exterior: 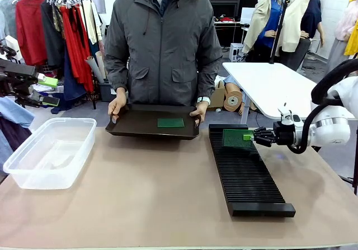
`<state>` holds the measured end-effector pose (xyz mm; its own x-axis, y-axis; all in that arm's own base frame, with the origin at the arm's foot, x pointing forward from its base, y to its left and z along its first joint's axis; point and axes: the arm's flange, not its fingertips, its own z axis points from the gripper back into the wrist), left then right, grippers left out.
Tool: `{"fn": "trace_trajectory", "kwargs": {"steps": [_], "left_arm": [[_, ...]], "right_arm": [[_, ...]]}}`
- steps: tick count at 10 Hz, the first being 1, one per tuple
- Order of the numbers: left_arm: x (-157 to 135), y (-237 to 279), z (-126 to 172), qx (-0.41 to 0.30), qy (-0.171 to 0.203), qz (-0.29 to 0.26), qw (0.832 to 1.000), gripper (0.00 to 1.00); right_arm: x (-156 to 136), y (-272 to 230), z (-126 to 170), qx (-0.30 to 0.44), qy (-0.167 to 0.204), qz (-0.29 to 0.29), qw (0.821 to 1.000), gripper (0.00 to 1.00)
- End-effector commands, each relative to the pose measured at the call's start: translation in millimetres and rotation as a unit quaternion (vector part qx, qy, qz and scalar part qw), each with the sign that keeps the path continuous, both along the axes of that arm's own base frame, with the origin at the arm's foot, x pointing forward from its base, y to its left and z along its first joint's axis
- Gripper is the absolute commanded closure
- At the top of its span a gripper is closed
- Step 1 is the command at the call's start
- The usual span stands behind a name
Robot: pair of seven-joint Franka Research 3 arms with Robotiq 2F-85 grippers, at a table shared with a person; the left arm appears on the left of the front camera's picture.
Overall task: Sort PCBs into racks and boxes based on the side picked up.
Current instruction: If the short side of the Blank PCB is picked up, insert it into the PCB Rack ; if the long side is picked up, place it in the Organizing box.
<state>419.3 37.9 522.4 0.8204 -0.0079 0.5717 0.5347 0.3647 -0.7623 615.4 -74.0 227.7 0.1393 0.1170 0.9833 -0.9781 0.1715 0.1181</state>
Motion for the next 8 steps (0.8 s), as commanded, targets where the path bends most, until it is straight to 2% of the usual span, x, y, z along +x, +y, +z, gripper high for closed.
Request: {"fn": "trace_trajectory", "kwargs": {"steps": [1,8], "left_arm": [[-1.4,0.0,2.0,-0.005,0.005,-0.002,1.0,0.0],[-1.4,0.0,2.0,-0.005,0.005,-0.002,1.0,0.0]], "right_arm": [[9.4,2.0,5.1,-0.002,0.004,0.001,1.0,1.0],[14.8,0.4,6.6,-0.007,0.014,0.025,1.0,1.0]]}}
